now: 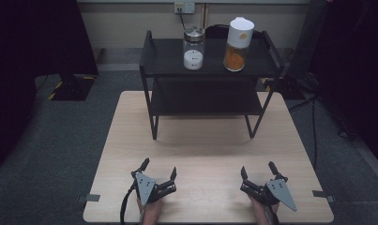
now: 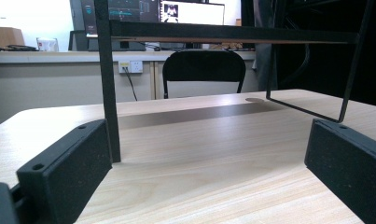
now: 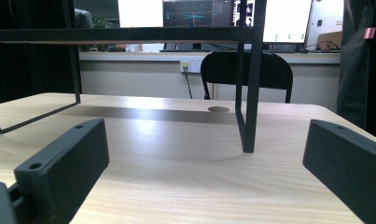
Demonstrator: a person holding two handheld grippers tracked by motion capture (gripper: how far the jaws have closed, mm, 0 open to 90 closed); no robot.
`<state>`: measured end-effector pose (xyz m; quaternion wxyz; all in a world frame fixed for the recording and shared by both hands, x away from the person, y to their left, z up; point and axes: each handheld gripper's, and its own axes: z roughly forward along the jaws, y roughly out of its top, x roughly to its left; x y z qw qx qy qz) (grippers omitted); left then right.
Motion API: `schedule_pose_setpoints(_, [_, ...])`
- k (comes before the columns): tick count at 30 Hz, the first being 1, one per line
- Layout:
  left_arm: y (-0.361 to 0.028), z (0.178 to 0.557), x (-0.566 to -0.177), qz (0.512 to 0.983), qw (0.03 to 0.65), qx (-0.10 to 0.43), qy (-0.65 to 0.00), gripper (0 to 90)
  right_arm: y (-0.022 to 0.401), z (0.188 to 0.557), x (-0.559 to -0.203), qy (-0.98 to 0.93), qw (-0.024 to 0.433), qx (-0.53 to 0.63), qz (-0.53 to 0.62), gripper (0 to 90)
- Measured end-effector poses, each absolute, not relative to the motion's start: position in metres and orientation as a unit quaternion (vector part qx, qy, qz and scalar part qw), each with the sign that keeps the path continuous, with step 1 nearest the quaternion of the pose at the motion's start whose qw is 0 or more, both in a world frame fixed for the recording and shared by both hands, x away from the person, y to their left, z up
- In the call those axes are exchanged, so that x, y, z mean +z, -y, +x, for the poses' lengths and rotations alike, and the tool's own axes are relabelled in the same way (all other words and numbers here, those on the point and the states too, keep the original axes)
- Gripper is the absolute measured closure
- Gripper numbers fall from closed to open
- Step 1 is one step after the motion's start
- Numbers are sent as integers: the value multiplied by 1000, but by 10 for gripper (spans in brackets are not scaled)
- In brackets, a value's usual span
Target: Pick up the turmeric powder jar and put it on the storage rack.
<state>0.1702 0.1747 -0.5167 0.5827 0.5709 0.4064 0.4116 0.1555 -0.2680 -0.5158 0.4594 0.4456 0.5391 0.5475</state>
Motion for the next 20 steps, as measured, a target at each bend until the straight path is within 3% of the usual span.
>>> schedule_pose_setpoints(20, [-176, 171, -517, 572, 584, 409, -405, 1, 268, 156, -516, -539, 459, 547, 446, 0])
